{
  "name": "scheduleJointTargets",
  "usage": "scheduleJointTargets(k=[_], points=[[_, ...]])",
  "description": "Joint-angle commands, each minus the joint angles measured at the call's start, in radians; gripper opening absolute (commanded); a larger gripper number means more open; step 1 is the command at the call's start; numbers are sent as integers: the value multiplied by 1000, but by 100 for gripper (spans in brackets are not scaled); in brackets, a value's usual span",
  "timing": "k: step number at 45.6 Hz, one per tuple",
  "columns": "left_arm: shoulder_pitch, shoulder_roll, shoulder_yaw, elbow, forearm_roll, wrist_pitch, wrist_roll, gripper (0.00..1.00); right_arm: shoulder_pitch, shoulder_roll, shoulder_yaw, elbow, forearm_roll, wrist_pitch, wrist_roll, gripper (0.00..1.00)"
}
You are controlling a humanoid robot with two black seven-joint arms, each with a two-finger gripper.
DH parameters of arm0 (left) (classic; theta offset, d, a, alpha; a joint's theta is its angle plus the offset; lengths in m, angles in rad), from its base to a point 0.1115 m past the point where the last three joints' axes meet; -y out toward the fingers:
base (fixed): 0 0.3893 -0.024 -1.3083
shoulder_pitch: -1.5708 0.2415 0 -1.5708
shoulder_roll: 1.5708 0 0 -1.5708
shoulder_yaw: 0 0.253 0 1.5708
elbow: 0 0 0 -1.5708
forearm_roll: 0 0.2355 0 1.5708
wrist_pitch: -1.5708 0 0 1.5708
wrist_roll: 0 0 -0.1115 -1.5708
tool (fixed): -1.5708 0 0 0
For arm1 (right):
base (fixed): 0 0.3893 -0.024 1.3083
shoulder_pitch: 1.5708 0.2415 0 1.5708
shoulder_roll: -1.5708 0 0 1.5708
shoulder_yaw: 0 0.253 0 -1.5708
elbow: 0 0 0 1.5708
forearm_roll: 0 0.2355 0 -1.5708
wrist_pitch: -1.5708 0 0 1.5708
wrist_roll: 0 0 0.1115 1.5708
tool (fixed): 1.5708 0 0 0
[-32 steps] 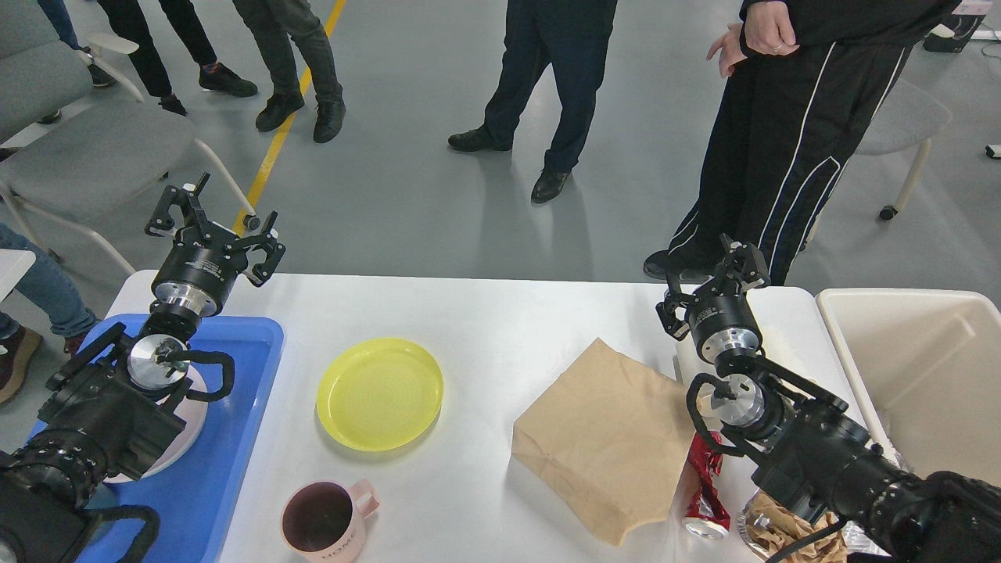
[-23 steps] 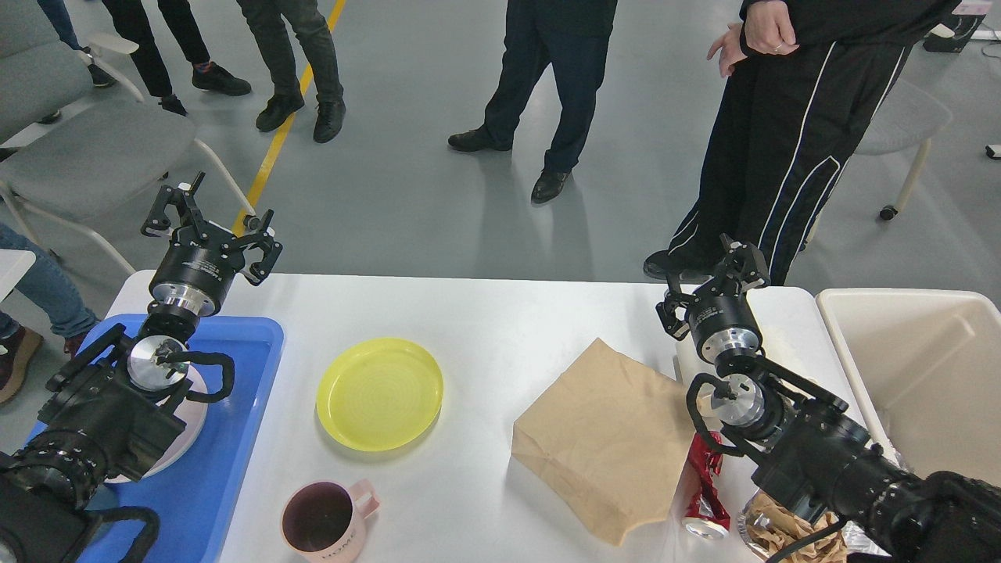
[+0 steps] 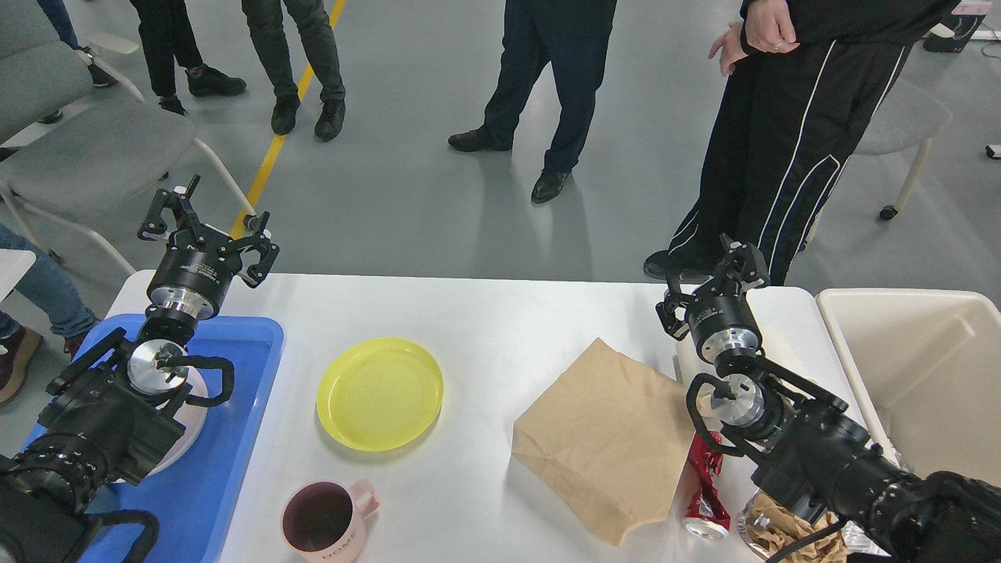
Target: Tidy desktop
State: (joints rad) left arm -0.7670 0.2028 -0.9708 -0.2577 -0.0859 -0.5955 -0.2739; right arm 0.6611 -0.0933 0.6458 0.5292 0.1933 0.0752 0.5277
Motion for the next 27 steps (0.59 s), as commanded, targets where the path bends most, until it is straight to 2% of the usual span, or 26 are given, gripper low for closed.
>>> scheduleJointTargets(k=[1,10,14,27], points=[[-1,0,9,0,2,0,5,96,0,0,0,0,0,0,0,100],[-6,4,30,-3,5,0,19,96,0,0,0,0,0,0,0,100],[-14,12,90,-2,5,0,24,96,0,0,0,0,0,0,0,100],[-133,95,512,11,17,0,27,96,0,0,0,0,0,0,0,100]])
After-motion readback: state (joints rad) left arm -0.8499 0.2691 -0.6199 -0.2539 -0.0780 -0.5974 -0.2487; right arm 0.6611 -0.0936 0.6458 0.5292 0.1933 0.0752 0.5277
